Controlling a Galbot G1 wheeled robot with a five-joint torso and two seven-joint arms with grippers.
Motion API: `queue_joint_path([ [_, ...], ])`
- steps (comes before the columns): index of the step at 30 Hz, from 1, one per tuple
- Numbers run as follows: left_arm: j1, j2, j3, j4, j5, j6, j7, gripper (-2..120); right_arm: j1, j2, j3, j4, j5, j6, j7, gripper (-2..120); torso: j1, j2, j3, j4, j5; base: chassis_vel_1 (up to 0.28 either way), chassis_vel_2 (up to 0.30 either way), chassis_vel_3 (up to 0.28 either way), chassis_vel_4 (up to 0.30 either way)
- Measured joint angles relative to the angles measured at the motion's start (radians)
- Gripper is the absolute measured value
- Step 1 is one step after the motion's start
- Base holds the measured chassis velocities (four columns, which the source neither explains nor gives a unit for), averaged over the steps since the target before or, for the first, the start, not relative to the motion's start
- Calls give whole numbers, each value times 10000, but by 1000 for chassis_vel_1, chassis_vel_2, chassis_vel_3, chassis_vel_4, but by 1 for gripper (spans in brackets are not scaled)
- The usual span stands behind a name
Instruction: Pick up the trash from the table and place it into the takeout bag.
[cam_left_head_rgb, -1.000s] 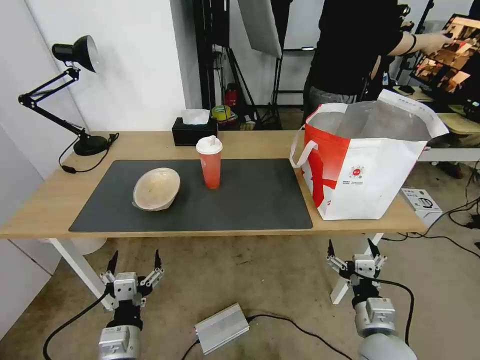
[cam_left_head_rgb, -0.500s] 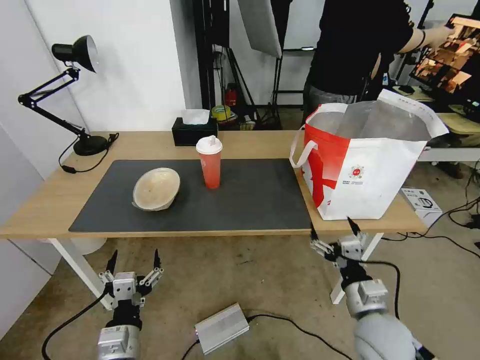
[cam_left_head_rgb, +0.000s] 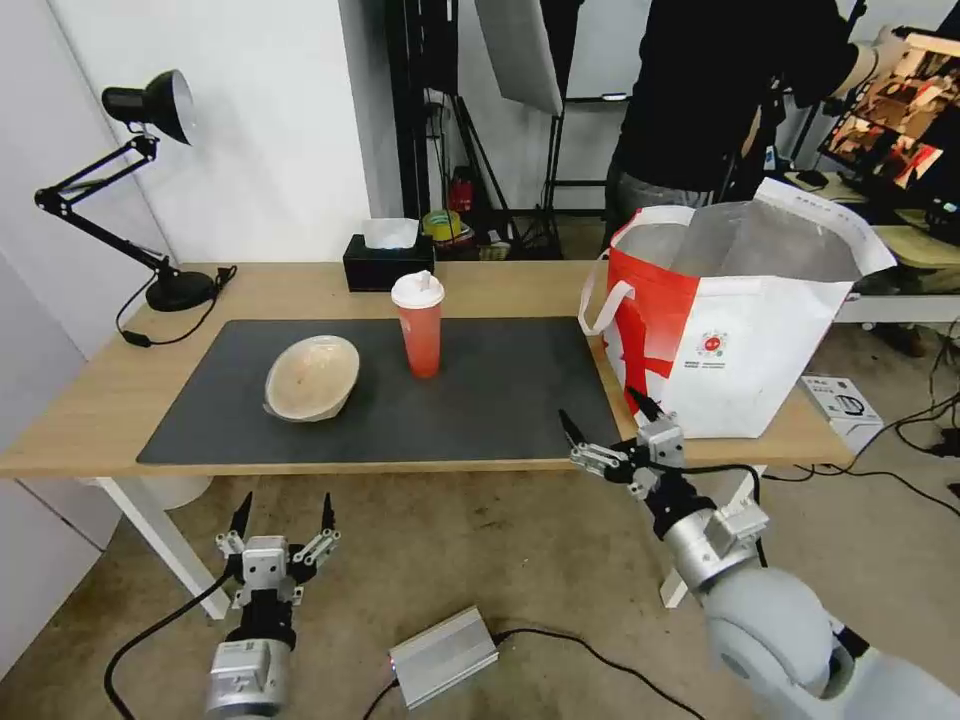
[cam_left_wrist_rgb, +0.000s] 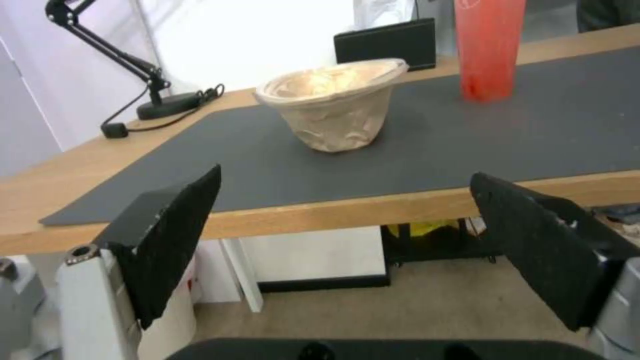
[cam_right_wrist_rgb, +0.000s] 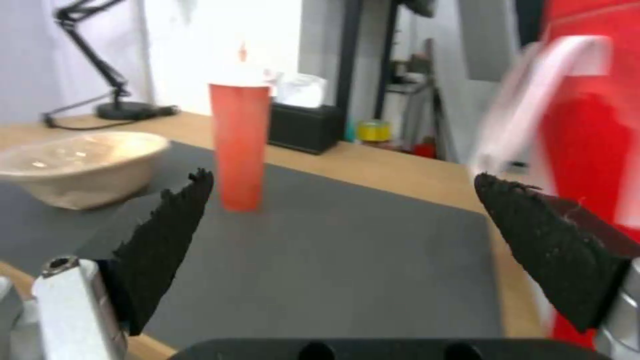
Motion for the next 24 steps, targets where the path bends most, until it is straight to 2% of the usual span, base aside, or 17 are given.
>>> queue_joint_path([
  [8,87,-41,-81,-120,-5,-16,17,100,2312,-54,-1331,-498,1525,-973,-683,100,0,-1,0,-1,0,0,0,0,0],
  [17,189,-50,-167,-238,-5,-48,22,100,4309,212,-2345,-1216,2886,-1836,-1001,99,0,0,0,0,0,0,0,0,0],
  [24,177,-33,-196,-315,-6,-51,23,100,5403,331,-2867,-1705,3398,-2230,-1087,99,0,0,0,-1,-1,0,0,0,0],
])
